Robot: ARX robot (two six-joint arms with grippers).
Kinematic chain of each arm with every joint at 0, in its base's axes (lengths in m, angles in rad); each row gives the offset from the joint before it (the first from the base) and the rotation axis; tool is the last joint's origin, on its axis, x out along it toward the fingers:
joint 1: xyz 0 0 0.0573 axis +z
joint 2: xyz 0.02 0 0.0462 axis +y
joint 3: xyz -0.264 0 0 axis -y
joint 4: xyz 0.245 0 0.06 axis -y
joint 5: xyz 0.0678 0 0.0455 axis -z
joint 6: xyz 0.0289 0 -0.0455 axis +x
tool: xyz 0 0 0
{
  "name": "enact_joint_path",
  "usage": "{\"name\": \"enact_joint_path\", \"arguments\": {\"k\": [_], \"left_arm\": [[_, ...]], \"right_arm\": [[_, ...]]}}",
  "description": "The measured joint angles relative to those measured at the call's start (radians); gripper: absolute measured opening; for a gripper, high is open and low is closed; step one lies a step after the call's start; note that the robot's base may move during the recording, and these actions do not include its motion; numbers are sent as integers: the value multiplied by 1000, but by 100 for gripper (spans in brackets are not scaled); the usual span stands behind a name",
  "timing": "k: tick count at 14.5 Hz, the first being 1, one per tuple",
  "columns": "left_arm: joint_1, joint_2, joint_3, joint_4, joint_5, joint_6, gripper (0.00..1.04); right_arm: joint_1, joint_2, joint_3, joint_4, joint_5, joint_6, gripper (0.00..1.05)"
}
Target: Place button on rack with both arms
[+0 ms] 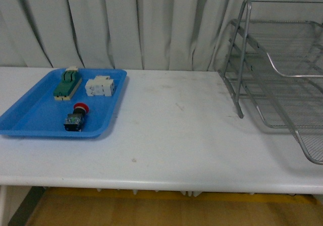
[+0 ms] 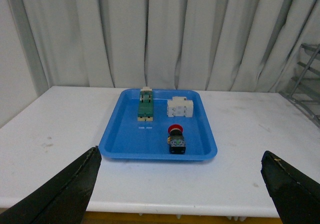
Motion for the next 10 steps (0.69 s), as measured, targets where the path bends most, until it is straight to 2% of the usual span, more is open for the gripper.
{"name": "enact_joint_path", "arguments": {"k": [1, 2, 3, 4, 6, 10], "left_arm": [[0, 0, 0, 0, 0, 0, 98], [0, 0, 0, 0, 0, 0, 98], [0, 0, 0, 0, 0, 0, 98], [0, 0, 0, 0, 0, 0, 98], [0, 0, 0, 0, 0, 0, 98], [0, 0, 0, 0, 0, 0, 98]], "right_arm": [[72, -262, -55, -208, 68, -312, 44], [164, -571, -80, -450, 166, -517, 22], [204, -818, -80, -606, 200, -591, 2], [183, -760, -80, -520, 189, -605, 2], [193, -725, -80, -536, 200, -612, 2], [322, -936, -80, -730, 335, -615, 2]]}}
